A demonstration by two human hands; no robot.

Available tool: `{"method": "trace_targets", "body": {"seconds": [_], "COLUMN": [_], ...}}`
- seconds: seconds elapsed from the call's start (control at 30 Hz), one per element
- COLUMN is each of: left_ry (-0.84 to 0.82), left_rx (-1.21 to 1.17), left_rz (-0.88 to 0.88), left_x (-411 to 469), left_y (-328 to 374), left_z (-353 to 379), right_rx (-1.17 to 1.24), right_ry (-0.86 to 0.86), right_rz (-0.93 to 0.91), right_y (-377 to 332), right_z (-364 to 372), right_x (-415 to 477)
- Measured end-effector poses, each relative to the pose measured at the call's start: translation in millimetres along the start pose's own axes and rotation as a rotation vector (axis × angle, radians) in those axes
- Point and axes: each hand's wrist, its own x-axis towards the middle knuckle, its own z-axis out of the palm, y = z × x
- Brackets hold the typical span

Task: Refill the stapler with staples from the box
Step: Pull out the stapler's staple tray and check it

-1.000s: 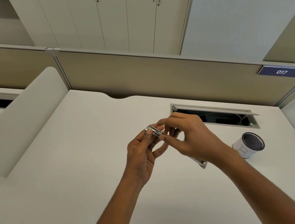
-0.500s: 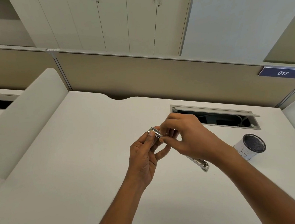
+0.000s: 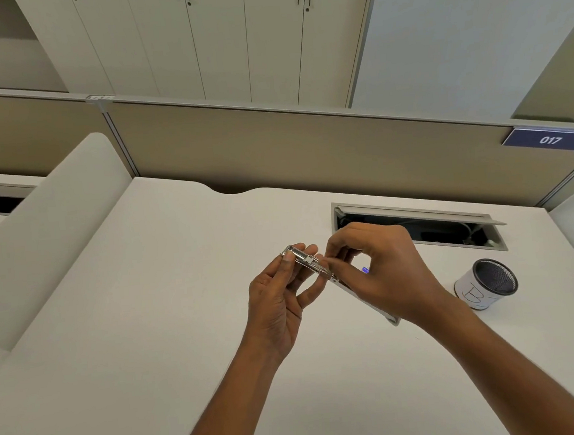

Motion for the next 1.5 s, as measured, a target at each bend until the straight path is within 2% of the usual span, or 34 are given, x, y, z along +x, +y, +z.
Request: {"method": "trace_targets", "body": {"seconds": [0.3,0.6,0.93,1.07,1.27,1.5], "left_ry": [0.012,-0.012,-0.014,-0.002,-0.043,-0.079], "left_rx": [0.023,0.093,0.079,0.071,0.134,0.169], "left_rz": [-0.008,-0.043,-0.057,-0.080,-0.107,-0.121], "left_x": [1,-1,-1,-4,-10,-12], "left_y": [0,-5,0,-1,-2,-2], "left_z": [1,3,2,1,5,7], "right_rx": [0.064,0.042,0.064,0.156,0.537,0.594], "right_ry": [0.288,0.351,0.343,0.301,0.142,0.071], "right_rz": [0.064,0.079,0.068,0.111,0.368,0.571], "right_y": [7,12,6,3,2,13], "right_z": [24,29,34,33,22,18], "right_x": [-40,-49,-51,-48,-30,-10]}}
